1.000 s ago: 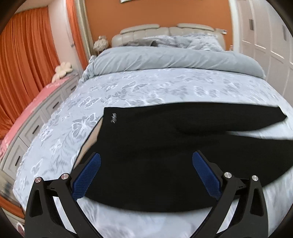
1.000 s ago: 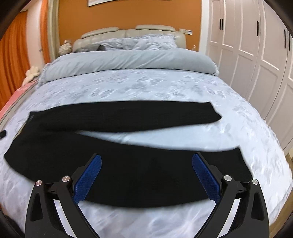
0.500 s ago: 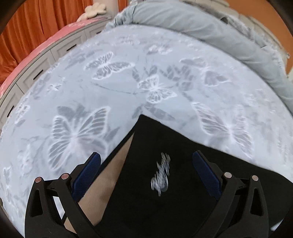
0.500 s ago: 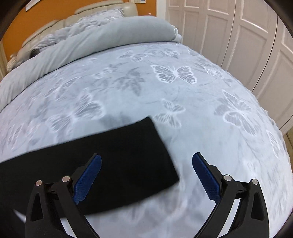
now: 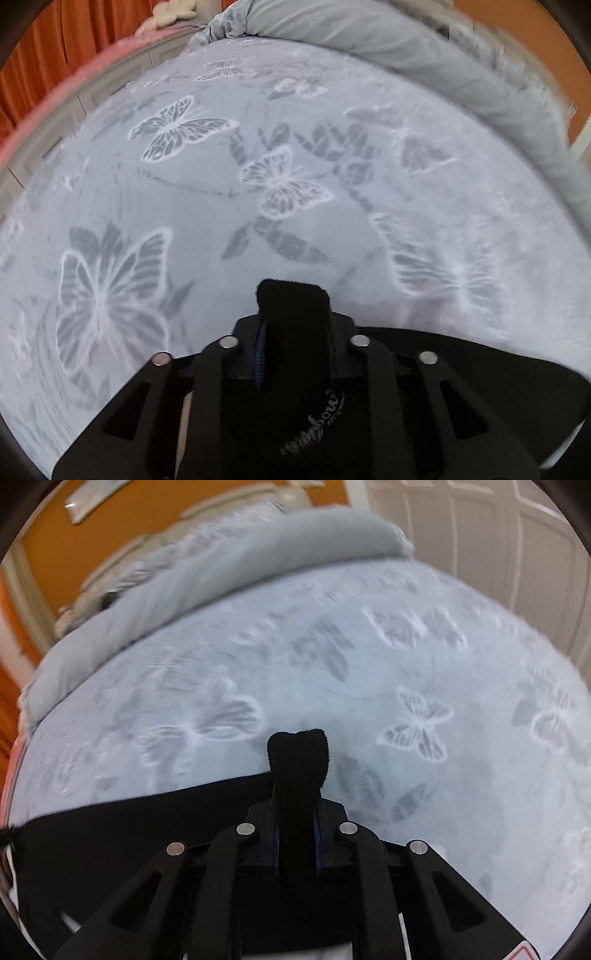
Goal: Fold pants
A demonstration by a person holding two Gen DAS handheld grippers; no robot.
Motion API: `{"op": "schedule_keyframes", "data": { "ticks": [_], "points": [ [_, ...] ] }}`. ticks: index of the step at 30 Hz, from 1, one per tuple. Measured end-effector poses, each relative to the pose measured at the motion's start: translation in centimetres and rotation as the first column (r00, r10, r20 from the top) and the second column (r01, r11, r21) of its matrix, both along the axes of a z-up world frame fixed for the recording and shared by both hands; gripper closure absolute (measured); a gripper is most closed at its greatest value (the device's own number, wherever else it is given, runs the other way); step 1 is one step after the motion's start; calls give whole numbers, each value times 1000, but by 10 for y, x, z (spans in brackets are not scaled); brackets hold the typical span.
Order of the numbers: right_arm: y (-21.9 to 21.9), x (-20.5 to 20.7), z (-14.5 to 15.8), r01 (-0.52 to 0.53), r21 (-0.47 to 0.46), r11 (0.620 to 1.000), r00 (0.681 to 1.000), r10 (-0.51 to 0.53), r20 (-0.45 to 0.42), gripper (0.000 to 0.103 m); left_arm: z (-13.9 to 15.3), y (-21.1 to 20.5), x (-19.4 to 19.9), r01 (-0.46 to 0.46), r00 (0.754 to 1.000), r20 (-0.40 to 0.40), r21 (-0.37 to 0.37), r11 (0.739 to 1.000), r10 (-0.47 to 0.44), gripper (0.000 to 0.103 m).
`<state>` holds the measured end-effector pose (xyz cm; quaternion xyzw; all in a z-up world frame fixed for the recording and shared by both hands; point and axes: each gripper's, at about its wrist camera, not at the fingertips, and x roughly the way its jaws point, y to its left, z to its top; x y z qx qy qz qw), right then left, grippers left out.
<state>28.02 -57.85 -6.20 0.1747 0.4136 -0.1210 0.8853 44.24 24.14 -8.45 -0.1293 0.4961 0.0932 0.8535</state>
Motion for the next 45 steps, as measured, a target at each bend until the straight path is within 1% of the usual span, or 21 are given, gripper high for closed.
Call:
{"op": "schedule_keyframes", "data": {
  "ticks": [7,10,12,15,17,19,20,23,26,27,29,31,32,34,35,36,37,40,42,44,45],
  "points": [
    [33,-118,108,-114,-58,992,967,124,222,92,105,8,-119,159,968,205,-68,985,-142,88],
    [45,-183,131,-175,-105,979,946,197,257,92,127,16,-182,213,949,249,-59,975,-193,88],
    [47,-215,124,-202,-106,974,950,221,220,91,120,25,-227,225,952,225,-52,973,-208,88],
    [45,-249,76,-209,-85,974,974,216,72,81,78,40,-260,192,974,122,-2,981,-190,77],
    [40,-268,33,-163,-66,984,986,160,-48,76,45,52,-273,113,992,48,11,994,-113,78],
    [35,-290,6,-92,-65,994,990,84,-115,76,30,71,-290,12,999,40,-84,996,-8,77],
    [34,-300,4,-64,-56,996,992,58,-110,76,30,81,-300,-23,998,53,-155,988,32,72],
    [35,-331,21,20,-19,1000,1000,-20,3,62,43,98,-326,-87,986,104,-339,937,130,33],
    [56,-343,52,30,-6,1000,992,-30,120,49,58,92,-334,-98,982,114,-378,921,151,20],
    [65,-341,59,5,-3,1000,989,-4,145,42,58,86,-332,-102,984,97,-374,922,148,11],
    [91,-334,71,-45,-6,999,985,46,166,31,45,75,-325,-129,989,19,-379,916,147,10],
    [119,-322,73,-91,7,996,979,89,181,30,24,61,-311,-121,993,-62,-405,906,105,11],
    [130,-315,70,-111,17,994,978,106,177,30,14,57,-307,-120,992,-83,-419,900,94,18],
    [157,-299,65,-158,37,987,976,150,158,30,-3,51,-288,-121,989,-126,-445,887,72,64],
    [165,-292,62,-175,37,984,974,168,153,30,-7,52,-283,-140,986,-146,-437,888,84,94],
    [175,-284,61,-192,31,981,971,186,147,31,-4,54,-281,-143,987,-129,-447,883,95,95],
    [187,-279,61,-204,15,979,970,200,141,31,14,55,-280,-112,994,-49,-450,886,101,95],
    [208,-283,64,-223,-25,974,959,224,174,31,65,54,-283,-7,987,147,-356,935,63,95],
    [207,-287,55,-207,-20,978,963,207,173,29,55,60,-276,-52,992,95,-321,946,86,90],
    [192,-284,35,-134,-13,991,988,135,75,29,14,62,-267,-126,991,-65,-247,961,113,89],
    [178,-287,30,-81,-17,997,996,81,36,29,4,61,-272,-153,987,-84,-264,952,136,89]
  ]
}}
